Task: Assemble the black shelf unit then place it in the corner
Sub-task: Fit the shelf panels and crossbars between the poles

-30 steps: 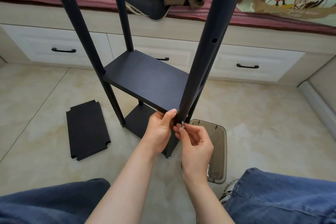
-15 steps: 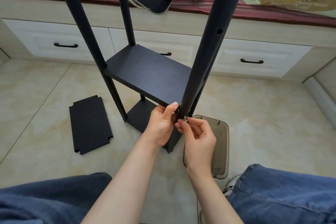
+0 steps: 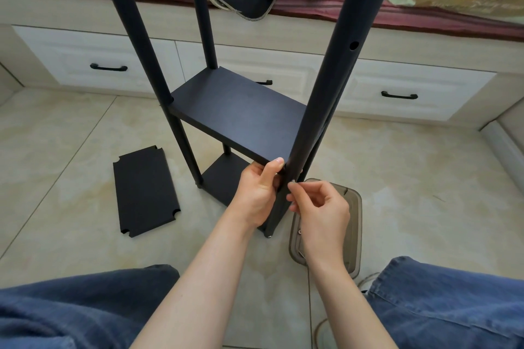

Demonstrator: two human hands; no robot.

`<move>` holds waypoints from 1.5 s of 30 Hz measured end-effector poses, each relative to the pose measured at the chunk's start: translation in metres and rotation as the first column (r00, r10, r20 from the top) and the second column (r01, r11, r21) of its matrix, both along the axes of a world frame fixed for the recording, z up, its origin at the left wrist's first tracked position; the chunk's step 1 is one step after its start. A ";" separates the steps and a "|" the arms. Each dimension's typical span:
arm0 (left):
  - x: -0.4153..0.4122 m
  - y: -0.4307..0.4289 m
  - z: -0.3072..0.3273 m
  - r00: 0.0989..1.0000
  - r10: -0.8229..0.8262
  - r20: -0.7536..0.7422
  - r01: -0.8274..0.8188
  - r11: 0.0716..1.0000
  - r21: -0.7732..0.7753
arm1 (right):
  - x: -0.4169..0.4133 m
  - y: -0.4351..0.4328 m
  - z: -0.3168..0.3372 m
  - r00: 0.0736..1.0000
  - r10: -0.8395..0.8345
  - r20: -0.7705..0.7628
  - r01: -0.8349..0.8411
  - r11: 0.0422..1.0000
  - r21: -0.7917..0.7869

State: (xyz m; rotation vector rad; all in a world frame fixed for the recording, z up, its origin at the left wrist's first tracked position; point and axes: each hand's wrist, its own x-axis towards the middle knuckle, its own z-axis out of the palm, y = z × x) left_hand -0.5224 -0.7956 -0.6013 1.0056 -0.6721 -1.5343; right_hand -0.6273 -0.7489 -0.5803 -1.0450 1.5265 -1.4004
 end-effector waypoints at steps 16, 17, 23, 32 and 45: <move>0.001 0.001 0.001 1.000 -0.014 -0.023 0.014 1.000 -0.028 | -0.021 -0.013 0.014 0.922 0.206 -0.327 -0.201 0.978 0.052; 0.001 0.001 0.002 0.999 -0.020 -0.033 0.019 0.999 -0.031 | -0.023 -0.014 0.014 0.906 0.208 -0.368 -0.206 0.977 0.044; 0.005 0.002 0.002 0.996 -0.069 -0.049 0.066 0.996 -0.052 | -0.027 -0.022 0.015 0.830 0.403 -0.386 -0.416 0.908 0.053; 0.009 0.004 -0.003 0.994 -0.111 -0.020 0.110 0.993 -0.052 | -0.028 -0.022 0.007 0.833 0.423 -0.357 -0.437 0.898 0.044; 0.011 0.003 -0.005 0.995 -0.091 -0.049 0.087 0.993 -0.078 | -0.034 -0.038 0.013 0.785 0.509 -0.354 -0.528 0.848 0.048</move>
